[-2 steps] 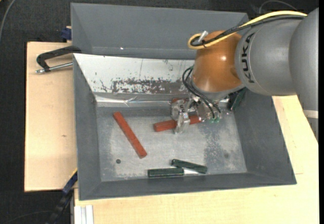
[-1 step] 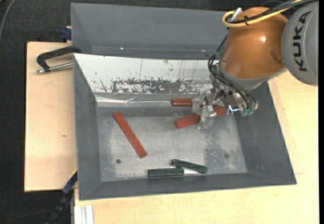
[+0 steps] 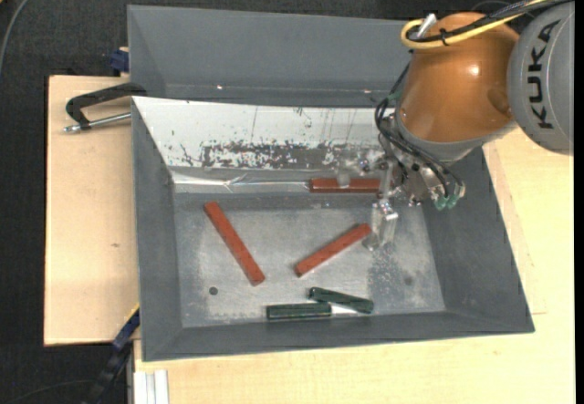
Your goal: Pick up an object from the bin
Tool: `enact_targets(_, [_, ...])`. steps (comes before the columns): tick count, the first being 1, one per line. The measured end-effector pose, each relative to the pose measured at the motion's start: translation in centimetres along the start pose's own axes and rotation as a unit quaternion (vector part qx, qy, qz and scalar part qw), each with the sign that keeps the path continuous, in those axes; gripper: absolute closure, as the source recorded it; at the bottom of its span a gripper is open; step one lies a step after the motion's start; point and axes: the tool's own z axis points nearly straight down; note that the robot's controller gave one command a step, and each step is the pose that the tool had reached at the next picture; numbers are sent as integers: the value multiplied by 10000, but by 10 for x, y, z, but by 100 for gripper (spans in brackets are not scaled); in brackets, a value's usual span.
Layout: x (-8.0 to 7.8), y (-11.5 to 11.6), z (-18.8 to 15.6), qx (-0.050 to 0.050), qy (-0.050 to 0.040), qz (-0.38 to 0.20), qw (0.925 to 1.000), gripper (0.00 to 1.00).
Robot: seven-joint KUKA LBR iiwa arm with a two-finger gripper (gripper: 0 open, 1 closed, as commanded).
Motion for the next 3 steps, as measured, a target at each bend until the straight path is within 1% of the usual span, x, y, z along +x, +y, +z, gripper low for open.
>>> enact_targets(1, [18, 0, 132, -17, 48, -1496, 9887, 0])
enact_targets(2, [16, 0, 129, -7, 20, -1486, 9889, 100])
enact_targets(3, [-16, 3, -48, 21, -53, -1305, 9914, 100])
